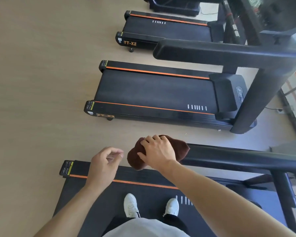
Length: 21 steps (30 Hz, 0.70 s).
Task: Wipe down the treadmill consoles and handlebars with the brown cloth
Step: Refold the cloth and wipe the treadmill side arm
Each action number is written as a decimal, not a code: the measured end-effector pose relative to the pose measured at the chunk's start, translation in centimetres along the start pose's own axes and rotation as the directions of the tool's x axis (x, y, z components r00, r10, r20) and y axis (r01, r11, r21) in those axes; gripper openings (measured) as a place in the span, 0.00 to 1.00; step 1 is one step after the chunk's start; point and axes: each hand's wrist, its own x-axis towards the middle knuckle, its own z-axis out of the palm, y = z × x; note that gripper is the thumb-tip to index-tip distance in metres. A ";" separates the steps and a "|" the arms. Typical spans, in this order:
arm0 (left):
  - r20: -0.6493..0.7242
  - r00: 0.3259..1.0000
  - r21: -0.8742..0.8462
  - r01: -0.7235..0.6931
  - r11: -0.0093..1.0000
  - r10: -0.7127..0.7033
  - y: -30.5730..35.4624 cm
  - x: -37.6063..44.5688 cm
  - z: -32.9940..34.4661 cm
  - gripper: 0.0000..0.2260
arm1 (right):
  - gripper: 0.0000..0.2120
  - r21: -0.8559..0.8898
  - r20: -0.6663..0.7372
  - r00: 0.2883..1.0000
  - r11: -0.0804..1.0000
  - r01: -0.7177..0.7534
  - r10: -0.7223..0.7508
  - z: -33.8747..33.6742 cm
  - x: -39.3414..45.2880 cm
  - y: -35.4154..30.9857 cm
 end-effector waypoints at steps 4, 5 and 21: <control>0.013 0.994 -0.012 -0.104 0.994 0.104 2.7 0.7 2.1 0.04 | 0.30 -0.075 -0.092 0.983 0.985 0.155 -0.162 1.2 -2.2 2.8; 0.020 0.990 -0.011 -0.142 0.990 0.142 3.7 0.9 3.0 0.04 | 0.33 -0.088 -0.125 0.978 0.984 0.155 -0.165 1.5 -2.9 3.7; 0.326 0.833 -0.040 -0.460 0.887 0.447 17.5 -0.9 21.9 0.07 | 0.30 0.071 -0.173 0.901 0.917 -0.391 0.398 2.3 -18.7 27.0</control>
